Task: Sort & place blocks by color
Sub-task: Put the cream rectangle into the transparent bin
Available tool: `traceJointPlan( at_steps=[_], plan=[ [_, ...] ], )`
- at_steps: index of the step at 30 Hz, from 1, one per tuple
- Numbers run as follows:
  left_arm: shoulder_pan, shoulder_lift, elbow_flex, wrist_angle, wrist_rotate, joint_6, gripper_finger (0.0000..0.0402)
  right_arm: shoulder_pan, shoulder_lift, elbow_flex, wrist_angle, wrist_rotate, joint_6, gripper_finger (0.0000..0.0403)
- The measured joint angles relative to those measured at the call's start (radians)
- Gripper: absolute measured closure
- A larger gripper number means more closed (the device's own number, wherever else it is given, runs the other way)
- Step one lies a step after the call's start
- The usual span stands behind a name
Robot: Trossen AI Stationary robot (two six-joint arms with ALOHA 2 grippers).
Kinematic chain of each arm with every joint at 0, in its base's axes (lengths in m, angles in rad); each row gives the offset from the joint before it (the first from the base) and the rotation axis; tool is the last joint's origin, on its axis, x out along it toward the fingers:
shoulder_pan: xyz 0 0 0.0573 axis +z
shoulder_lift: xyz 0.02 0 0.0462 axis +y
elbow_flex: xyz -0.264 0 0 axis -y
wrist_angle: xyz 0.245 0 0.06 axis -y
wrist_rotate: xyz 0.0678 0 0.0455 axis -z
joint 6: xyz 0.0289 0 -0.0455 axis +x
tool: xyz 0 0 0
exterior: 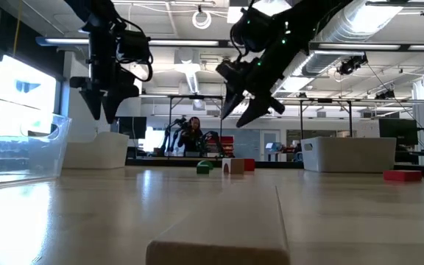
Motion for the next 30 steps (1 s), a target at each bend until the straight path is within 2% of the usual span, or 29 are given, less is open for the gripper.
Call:
traceJointPlan(
  at_steps=[5,13,24,30],
  plan=[
    [0.000,0.000,0.000,-0.039,-0.006,0.009,0.0161,-0.013,0.051,0.000,0.003,-0.012,0.033,0.0178],
    [0.000,-0.006,0.016,-0.068,0.009,0.024,0.0159,-0.014,0.091,0.000,0.004,-0.016,0.040,0.0178],
    [-0.010,-0.085,0.054,-0.066,0.012,0.034,0.0159,-0.013,0.154,0.000,0.008,-0.023,0.078,0.0178],
    [-0.010,-0.133,0.055,-0.066,0.012,0.034,0.0159,-0.013,0.191,0.000,0.013,-0.066,0.078,0.0178]
  ],
)
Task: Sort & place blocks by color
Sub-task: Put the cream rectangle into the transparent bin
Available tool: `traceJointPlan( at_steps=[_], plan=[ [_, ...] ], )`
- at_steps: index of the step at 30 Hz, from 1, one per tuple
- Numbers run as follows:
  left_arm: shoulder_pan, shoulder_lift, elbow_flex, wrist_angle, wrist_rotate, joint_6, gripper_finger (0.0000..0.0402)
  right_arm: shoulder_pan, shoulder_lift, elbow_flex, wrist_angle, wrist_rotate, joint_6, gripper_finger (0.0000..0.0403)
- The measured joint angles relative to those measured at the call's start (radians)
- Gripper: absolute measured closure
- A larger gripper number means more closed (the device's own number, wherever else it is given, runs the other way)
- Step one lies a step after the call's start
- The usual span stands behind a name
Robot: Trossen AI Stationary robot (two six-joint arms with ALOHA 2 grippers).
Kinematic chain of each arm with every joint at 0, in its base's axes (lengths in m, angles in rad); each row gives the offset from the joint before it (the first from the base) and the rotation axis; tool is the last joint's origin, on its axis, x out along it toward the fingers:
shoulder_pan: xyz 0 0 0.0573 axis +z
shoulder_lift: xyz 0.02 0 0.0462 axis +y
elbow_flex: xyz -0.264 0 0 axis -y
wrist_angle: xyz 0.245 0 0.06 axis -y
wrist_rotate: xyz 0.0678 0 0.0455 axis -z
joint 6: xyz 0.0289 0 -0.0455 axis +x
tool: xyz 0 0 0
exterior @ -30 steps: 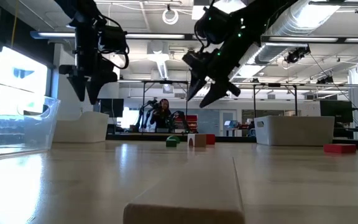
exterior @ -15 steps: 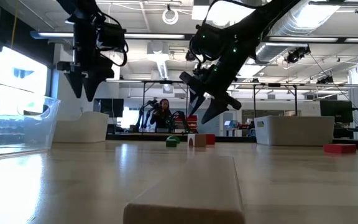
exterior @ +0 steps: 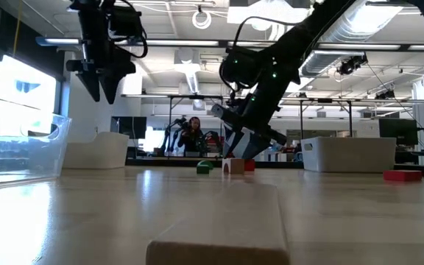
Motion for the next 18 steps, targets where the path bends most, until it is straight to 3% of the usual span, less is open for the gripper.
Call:
traceJointPlan(
  at_steps=[7,15,18],
  plan=[
    [0.000,-0.033,0.000,0.000,0.000,0.000,0.0159,0.000,0.023,0.000,-0.005,-0.044,0.007,0.0191],
    [0.000,-0.036,0.000,0.000,0.010,0.000,0.0159,0.000,0.021,0.001,-0.019,-0.077,-0.019,0.0289],
    [0.000,-0.036,0.000,0.001,0.067,0.000,0.0159,0.000,0.019,0.001,-0.019,-0.089,-0.051,0.0292]
  ],
)
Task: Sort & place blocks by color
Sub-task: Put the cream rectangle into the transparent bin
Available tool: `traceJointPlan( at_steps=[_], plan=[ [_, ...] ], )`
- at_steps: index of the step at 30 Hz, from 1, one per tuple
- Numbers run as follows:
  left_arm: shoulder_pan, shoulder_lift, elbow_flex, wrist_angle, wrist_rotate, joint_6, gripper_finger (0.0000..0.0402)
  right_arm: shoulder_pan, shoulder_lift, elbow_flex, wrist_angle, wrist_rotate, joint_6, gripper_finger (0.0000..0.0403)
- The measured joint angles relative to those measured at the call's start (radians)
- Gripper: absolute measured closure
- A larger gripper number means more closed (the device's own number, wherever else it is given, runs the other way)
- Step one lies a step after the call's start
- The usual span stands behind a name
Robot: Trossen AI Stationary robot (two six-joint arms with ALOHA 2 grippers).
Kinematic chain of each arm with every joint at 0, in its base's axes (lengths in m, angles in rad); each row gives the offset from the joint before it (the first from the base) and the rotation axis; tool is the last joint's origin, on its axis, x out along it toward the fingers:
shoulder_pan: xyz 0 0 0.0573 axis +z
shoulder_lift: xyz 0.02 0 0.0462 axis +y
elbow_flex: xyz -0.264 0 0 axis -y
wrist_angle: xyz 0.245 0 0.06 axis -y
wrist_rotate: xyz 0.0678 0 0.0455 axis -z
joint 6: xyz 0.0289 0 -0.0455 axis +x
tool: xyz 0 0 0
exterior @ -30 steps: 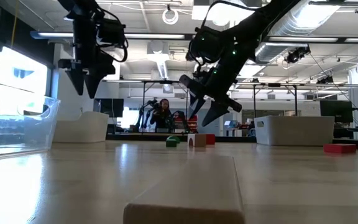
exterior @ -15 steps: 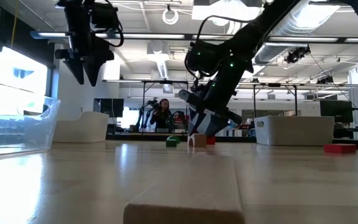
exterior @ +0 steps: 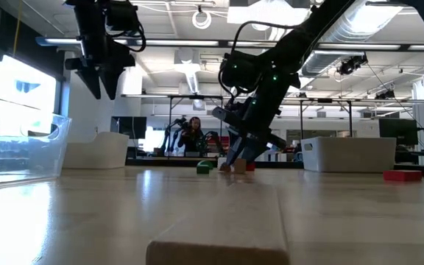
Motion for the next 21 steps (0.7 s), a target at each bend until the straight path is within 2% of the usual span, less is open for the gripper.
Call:
traceJointPlan(
  at_steps=[6,12,21],
  plan=[
    [0.000,0.000,0.000,0.023,0.160,-0.001,0.0159,0.000,-0.031,-0.001,-0.005,-0.075,-0.063,0.0292],
    [0.000,0.000,0.000,0.069,0.324,-0.026,0.0159,0.000,-0.108,-0.001,0.008,-0.085,-0.139,0.0292],
    [-0.022,0.000,0.000,0.223,0.521,0.020,0.0159,0.000,-0.212,-0.001,0.071,-0.194,-0.237,0.0292]
  ],
)
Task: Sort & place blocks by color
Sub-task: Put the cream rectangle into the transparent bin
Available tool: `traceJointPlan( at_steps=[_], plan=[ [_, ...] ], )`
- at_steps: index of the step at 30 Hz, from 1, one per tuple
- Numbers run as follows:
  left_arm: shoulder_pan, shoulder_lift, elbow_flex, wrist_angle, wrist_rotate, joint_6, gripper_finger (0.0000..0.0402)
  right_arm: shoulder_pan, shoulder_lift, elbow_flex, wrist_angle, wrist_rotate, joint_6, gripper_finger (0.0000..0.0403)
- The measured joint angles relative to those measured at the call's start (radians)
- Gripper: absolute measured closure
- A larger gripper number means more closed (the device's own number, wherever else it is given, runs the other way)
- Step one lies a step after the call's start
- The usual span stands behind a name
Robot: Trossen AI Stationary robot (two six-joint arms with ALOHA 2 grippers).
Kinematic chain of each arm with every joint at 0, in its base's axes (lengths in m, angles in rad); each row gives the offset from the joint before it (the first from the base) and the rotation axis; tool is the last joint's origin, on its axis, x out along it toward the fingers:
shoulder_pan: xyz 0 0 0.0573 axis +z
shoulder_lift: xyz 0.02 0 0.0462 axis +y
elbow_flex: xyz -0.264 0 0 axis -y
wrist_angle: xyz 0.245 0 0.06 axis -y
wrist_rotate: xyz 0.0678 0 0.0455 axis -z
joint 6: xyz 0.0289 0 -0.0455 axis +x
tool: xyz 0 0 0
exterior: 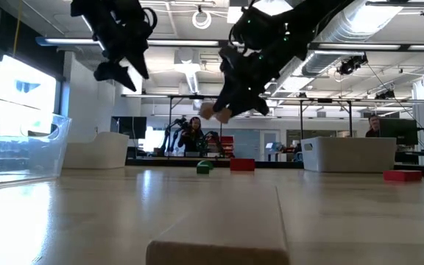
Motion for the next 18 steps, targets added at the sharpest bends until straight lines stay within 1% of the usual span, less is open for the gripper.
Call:
traceJointPlan(
  at_steps=[3,9,18],
  plan=[
    [-0.020,0.000,0.000,0.057,0.064,0.030,0.0159,0.000,-0.019,0.000,0.029,-0.054,-0.022,0.0292],
    [-0.076,0.000,0.000,0.170,0.134,0.069,0.0159,-0.006,-0.039,0.000,0.092,-0.190,-0.077,0.0292],
    [-0.161,0.001,0.000,0.259,0.145,0.068,0.0159,-0.032,-0.044,0.000,0.250,-0.397,-0.080,0.0292]
  ],
)
